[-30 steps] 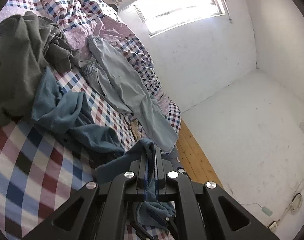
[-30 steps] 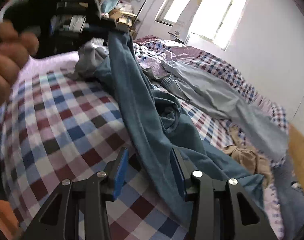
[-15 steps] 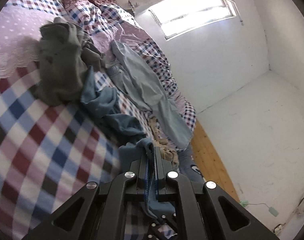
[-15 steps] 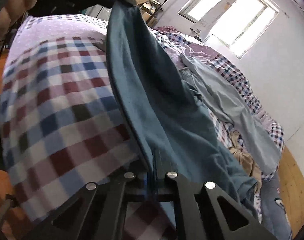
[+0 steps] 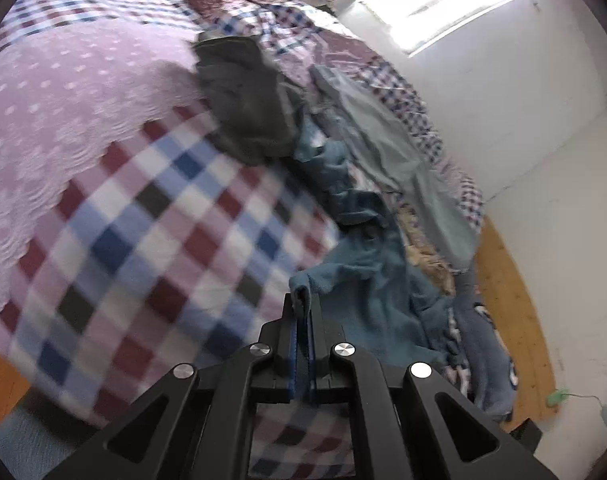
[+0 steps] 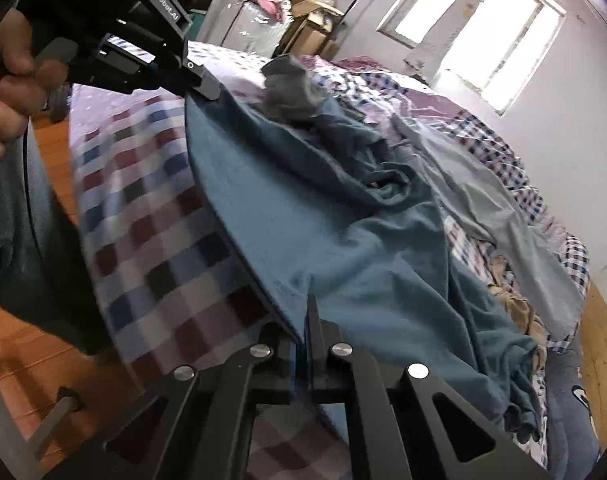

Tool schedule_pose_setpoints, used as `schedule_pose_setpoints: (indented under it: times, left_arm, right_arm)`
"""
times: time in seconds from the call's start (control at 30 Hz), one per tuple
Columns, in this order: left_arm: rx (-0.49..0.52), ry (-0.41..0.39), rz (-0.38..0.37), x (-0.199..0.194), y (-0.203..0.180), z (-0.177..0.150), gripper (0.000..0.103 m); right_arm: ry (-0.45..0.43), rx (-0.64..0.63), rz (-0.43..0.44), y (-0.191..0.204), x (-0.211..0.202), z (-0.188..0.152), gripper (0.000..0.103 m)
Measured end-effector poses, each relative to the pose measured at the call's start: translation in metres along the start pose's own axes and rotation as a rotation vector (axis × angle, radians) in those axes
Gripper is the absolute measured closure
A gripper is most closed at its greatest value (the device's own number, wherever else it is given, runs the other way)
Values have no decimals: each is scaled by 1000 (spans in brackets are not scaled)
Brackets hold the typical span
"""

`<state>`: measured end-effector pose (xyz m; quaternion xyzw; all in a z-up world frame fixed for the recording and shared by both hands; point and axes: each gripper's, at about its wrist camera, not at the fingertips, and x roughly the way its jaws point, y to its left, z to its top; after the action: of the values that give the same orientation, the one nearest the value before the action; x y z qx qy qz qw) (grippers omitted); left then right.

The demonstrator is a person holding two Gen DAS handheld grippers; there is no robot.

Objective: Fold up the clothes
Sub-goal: 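Lift the teal sweatshirt with both tools and spread it over the sheet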

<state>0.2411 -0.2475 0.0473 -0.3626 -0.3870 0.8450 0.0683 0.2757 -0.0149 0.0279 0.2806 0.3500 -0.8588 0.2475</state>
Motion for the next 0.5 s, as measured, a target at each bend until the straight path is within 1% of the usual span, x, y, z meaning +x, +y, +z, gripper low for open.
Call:
schedule_pose_setpoints:
  times: [0.2, 0.33, 0.37, 0.5]
  left_arm:
    - [11, 45, 112, -3, 16, -20, 101]
    - [7, 93, 178, 3, 24, -29, 101]
    - [7, 106, 194, 6, 26, -31, 101]
    - [3, 148, 232, 12, 31, -36, 101]
  right_arm:
    - [15, 16, 58, 6, -3, 0, 102]
    - [35, 40, 96, 7, -4, -3, 101]
    - [44, 53, 106, 7, -4, -4, 98]
    - [60, 125, 164, -3, -9, -11, 97]
